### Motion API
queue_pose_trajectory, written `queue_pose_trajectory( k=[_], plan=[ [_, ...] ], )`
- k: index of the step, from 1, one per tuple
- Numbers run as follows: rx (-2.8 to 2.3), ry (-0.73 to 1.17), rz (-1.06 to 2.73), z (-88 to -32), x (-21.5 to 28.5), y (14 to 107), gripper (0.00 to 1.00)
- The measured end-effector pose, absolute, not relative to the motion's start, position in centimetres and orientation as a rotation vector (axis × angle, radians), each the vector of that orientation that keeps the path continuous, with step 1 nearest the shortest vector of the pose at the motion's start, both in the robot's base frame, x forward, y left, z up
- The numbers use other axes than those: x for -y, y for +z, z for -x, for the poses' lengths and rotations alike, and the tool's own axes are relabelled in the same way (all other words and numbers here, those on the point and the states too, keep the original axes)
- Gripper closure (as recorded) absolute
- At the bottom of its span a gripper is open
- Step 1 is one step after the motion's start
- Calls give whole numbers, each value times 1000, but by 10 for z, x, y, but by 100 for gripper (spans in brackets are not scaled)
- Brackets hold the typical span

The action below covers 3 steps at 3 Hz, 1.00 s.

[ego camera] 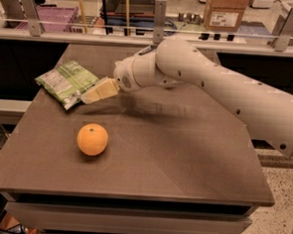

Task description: Pick green jalapeno chip bag

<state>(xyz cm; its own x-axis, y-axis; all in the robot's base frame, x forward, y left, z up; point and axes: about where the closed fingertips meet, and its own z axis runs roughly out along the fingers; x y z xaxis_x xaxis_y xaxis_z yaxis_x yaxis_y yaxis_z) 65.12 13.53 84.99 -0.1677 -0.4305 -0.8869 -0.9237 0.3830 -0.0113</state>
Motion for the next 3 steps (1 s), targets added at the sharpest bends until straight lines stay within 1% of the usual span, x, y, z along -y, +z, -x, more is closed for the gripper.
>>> queue_pose_trajectory(
  k=[1,3],
  plan=[
    [-1746,774,1193,-656,-150,843,0],
    [-1711,835,1222,-661,-177,839,0]
  ],
)
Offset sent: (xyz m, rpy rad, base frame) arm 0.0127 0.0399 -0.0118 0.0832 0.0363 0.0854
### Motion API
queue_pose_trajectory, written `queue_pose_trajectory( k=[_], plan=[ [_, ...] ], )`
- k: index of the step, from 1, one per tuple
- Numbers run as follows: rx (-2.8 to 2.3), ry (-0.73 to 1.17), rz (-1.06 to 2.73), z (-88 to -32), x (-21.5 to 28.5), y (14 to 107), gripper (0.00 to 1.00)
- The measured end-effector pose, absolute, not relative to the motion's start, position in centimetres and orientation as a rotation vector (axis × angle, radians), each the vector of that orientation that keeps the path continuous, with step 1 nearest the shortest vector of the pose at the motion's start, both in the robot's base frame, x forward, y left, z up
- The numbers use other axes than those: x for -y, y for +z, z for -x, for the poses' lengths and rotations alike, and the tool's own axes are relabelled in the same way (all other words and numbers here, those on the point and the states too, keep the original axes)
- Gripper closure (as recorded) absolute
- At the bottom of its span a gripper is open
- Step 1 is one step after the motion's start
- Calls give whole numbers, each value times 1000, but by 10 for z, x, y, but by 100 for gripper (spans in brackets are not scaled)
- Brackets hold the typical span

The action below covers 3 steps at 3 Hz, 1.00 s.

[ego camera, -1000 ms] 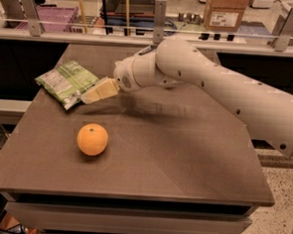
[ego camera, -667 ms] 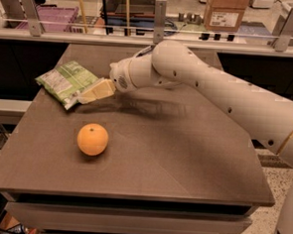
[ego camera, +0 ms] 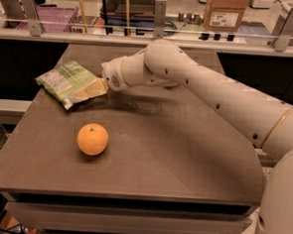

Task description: Pick green jalapeno chip bag

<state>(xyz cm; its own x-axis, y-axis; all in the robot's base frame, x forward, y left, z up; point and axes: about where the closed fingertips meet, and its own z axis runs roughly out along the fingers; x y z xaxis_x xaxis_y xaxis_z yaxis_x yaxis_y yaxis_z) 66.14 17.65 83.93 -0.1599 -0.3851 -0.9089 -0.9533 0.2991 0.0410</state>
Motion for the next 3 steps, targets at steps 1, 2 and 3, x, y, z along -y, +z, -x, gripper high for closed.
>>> queue_pose_trajectory(
  k=[1,2,3],
  plan=[
    [-1702,847,1241,-664,-186,839,0],
    [-1702,849,1243,-663,-188,839,17],
    [-1701,854,1248,-661,-191,838,48]
  ],
)
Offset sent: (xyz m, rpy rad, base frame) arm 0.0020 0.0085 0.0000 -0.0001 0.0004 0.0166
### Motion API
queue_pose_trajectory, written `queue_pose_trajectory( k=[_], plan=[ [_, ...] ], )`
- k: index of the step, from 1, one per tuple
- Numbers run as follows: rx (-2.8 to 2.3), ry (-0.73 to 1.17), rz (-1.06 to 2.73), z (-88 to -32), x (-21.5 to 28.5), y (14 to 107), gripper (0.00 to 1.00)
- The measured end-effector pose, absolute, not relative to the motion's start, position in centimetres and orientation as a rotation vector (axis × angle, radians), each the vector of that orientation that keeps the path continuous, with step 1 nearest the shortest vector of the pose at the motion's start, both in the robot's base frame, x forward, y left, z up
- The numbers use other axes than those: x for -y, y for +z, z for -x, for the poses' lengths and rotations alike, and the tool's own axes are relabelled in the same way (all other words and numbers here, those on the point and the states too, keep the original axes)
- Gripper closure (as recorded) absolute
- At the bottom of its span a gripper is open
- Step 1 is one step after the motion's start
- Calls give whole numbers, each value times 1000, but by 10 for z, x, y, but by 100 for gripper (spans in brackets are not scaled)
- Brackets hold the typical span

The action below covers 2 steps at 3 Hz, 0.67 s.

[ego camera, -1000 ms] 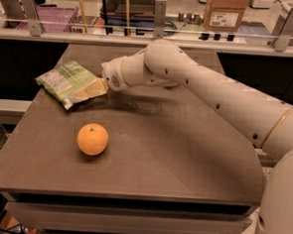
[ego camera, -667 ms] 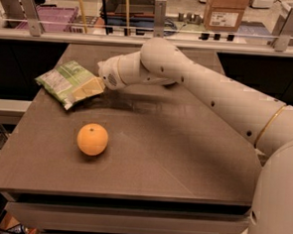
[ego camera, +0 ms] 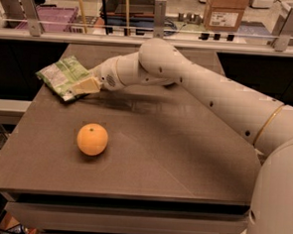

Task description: Pick green jalapeno chip bag

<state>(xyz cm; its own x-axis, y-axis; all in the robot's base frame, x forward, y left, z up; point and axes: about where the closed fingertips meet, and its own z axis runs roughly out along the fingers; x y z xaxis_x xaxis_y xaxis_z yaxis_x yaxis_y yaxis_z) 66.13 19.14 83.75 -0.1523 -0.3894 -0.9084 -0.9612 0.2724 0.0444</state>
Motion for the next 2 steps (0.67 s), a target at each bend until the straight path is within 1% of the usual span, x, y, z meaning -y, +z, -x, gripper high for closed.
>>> queue_pose_trajectory(
  k=[2],
  plan=[
    [-1699,860,1254,-659,-195,836,94]
  ],
)
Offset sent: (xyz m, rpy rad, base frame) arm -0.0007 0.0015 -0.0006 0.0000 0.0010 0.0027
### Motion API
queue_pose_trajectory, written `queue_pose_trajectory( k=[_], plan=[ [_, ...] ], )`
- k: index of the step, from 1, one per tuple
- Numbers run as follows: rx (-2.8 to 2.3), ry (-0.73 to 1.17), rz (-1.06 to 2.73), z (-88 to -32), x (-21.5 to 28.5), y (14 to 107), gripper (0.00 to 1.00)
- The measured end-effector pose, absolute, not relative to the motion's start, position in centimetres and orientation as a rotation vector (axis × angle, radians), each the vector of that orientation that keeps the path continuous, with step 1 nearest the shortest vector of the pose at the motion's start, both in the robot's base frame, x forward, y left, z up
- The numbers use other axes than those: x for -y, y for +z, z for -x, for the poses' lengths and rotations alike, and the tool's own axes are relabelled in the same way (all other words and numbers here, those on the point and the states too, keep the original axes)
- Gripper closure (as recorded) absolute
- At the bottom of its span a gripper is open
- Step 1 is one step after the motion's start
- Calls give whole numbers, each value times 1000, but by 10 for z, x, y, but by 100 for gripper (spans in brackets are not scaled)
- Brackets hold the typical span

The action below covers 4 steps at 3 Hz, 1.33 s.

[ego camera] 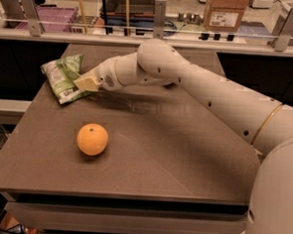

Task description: Pick green jalapeno chip bag

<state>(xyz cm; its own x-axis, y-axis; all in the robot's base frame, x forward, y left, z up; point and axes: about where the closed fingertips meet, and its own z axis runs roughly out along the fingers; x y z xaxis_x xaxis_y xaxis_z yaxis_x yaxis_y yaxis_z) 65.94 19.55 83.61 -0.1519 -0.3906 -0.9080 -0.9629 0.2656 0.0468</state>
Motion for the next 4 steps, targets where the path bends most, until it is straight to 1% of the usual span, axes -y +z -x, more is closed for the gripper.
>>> queue_pose_trajectory(
  k=[1,4],
  plan=[
    [-1699,862,1257,-659,-197,836,100],
    [-1685,916,1295,-662,-192,855,100]
  ],
)
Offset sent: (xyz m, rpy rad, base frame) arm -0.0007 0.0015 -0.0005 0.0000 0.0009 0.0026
